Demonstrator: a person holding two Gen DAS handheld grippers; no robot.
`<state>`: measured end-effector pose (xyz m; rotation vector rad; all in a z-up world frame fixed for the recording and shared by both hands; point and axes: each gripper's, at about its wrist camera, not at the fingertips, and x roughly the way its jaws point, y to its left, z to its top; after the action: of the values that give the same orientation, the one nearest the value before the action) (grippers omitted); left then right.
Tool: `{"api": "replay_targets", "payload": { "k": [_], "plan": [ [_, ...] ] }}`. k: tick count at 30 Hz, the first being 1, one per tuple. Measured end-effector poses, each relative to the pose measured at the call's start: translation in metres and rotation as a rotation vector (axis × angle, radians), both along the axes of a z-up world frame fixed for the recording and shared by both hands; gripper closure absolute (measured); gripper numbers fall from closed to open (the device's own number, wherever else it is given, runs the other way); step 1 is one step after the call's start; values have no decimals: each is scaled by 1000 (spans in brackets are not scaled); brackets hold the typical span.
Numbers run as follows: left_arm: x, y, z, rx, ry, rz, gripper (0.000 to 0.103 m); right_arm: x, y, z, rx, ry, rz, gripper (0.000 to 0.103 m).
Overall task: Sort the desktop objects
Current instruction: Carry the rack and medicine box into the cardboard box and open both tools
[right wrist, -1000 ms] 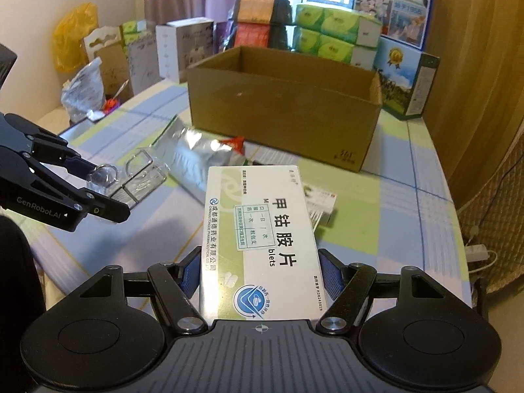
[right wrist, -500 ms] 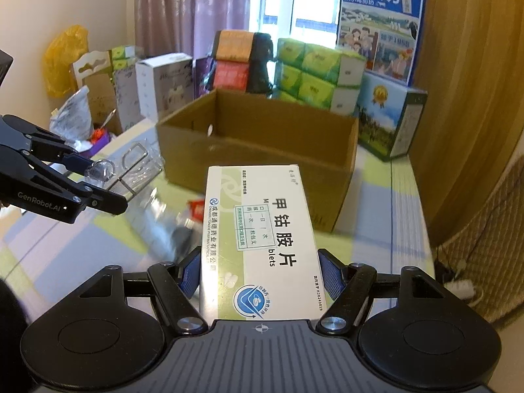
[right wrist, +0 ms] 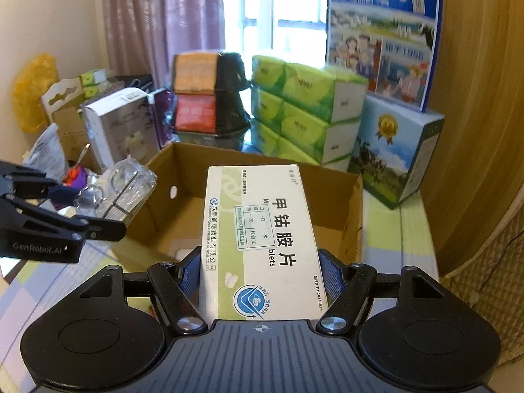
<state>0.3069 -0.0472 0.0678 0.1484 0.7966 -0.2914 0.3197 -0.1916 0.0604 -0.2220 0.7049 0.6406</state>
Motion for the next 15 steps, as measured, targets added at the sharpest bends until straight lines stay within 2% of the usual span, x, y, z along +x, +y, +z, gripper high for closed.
{"api": "replay_targets", "payload": {
  "k": [6, 14, 15],
  "plan": [
    [31, 2, -22, -16, 41, 26, 53, 38, 10, -21, 22, 52, -58, 34],
    [59, 2, -40, -85, 64, 31, 53, 65, 19, -35, 27, 80, -88, 34],
    [62, 2, -41, -96, 58, 40, 47, 67, 19, -36, 35, 83, -97, 34]
  ]
}}
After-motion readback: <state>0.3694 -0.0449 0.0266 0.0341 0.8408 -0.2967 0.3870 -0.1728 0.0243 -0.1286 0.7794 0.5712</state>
